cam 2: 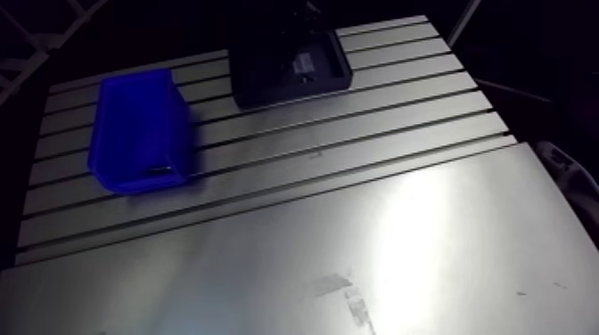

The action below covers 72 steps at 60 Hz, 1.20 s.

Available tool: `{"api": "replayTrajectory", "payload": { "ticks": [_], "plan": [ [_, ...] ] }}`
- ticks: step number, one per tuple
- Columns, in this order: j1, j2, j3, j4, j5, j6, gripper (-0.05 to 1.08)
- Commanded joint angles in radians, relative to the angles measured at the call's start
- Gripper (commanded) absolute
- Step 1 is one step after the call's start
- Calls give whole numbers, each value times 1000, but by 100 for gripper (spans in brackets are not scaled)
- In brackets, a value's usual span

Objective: Pick up the M10 bolt from the tray and put it into the blue bin.

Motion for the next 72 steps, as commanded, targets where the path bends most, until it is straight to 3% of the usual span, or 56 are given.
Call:
{"api": "replayTrajectory", "payload": {
  "ticks": [1, 32, 54, 72],
  "plan": [
    [0, 1, 0, 0, 0, -3, 75],
    [2, 1, 0, 0, -1, -5, 80],
    [2, -1, -8, 1, 3, -5, 99],
    [11, -25, -9, 51, 3, -7, 107]
  ]
}}
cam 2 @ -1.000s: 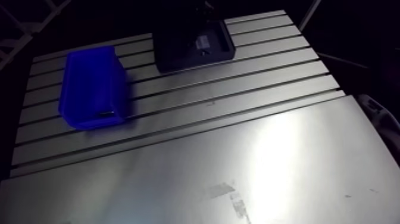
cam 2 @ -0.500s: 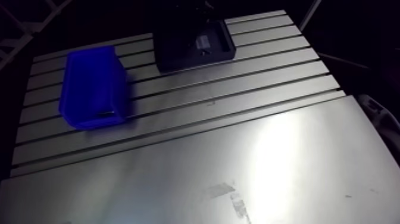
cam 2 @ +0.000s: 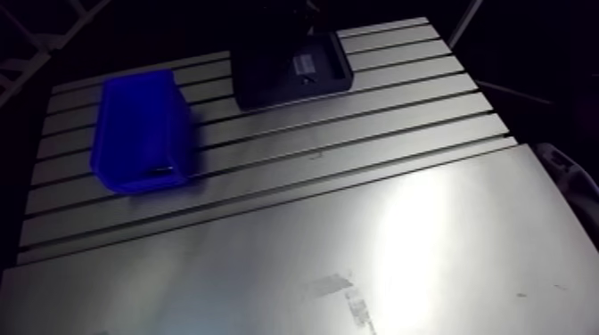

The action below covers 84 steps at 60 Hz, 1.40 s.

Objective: Pick up the M10 bolt from the tray and put it into the blue bin.

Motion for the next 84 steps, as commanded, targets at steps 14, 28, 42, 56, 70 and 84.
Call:
{"api": "replayTrajectory", "payload": {
  "ticks": [14, 28, 42, 56, 70, 84],
  "plan": [
    [10, -74, -5, 88, 2, -21, 107],
    [27, -129, -6, 136, 3, -82, 107],
    [57, -199, -39, 203, 3, -253, 107],
    [109, -257, -103, 286, 9, -497, 108],
    [157, -267, -155, 374, 63, -740, 107],
    [197, -267, -193, 404, 90, -1025, 103]
  ]
}}
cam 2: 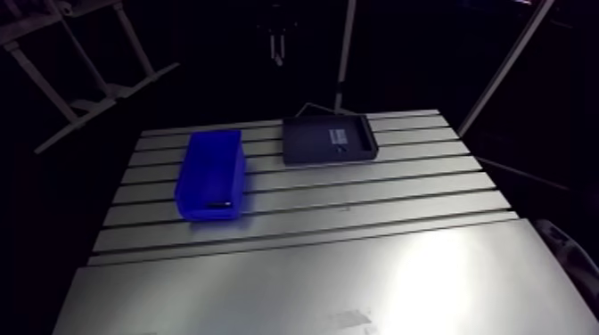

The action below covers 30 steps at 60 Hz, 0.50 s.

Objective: Pick up the M10 bolt from the tray and put it into the blue bin.

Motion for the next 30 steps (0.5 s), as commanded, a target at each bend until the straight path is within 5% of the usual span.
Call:
{"api": "replayTrajectory", "payload": {
  "ticks": [1, 12, 30],
  "plan": [
    [62, -13, -62, 73, 45, -379, 103],
    [103, -18, -57, 75, 55, -553, 103],
    [145, -32, -43, 166, 39, -797, 103]
  ]
}}
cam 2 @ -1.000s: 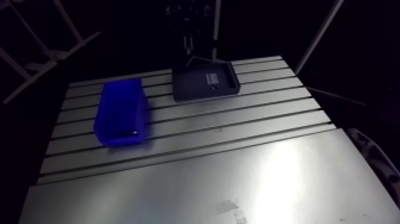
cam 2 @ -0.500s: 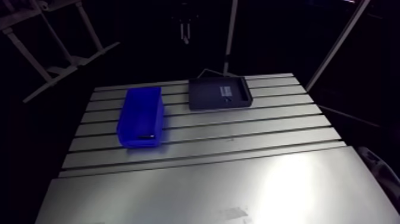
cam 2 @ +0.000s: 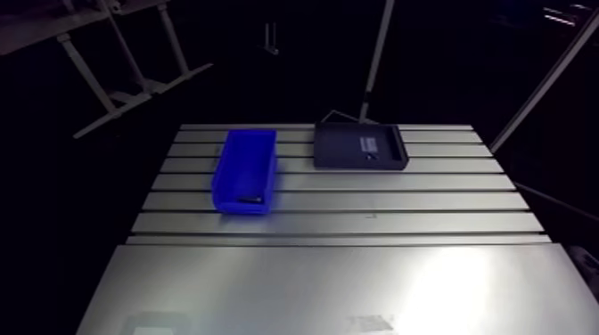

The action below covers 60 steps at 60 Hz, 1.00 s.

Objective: Pick up the M10 bolt from the tray and put it into the blue bin.

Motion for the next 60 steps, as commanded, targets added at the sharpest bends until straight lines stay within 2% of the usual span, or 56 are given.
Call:
{"api": "replayTrajectory", "payload": {
  "ticks": [1, 3, 4, 5, 6, 7, 8, 9, 10, 11, 12, 14, 15, 16, 17, 18, 19, 20, 32, 42, 47, 60],
  "plan": [
    [34, -8, 7, 73, -9, -192, 103],
    [47, -11, 13, 86, -37, -227, 103],
    [47, -11, 13, 86, -37, -227, 103],
    [57, -12, 16, 88, -52, -243, 103],
    [57, -12, 16, 88, -52, -243, 103],
    [73, -12, 19, 89, -70, -254, 103],
    [73, -12, 19, 89, -70, -254, 103],
    [87, -12, 24, 89, -88, -263, 103],
    [87, -12, 24, 89, -88, -263, 103],
    [101, -12, 32, 87, -106, -269, 103],
    [101, -12, 32, 87, -106, -269, 103],
    [122, -10, 42, 89, -134, -277, 103],
    [122, -10, 42, 89, -134, -277, 103],
    [134, -10, 47, 87, -148, -282, 103],
    [134, -10, 47, 87, -148, -282, 103],
    [142, -10, 54, 85, -160, -285, 103],
    [142, -10, 54, 85, -160, -285, 103],
    [148, -10, 57, 82, -170, -285, 103],
    [177, -7, 86, 54, -175, -269, 103],
    [180, -13, 128, -41, -168, -250, 103],
    [180, -16, 164, -97, -174, -239, 103],
    [182, -37, 241, -182, -176, -235, 103]
  ]
}}
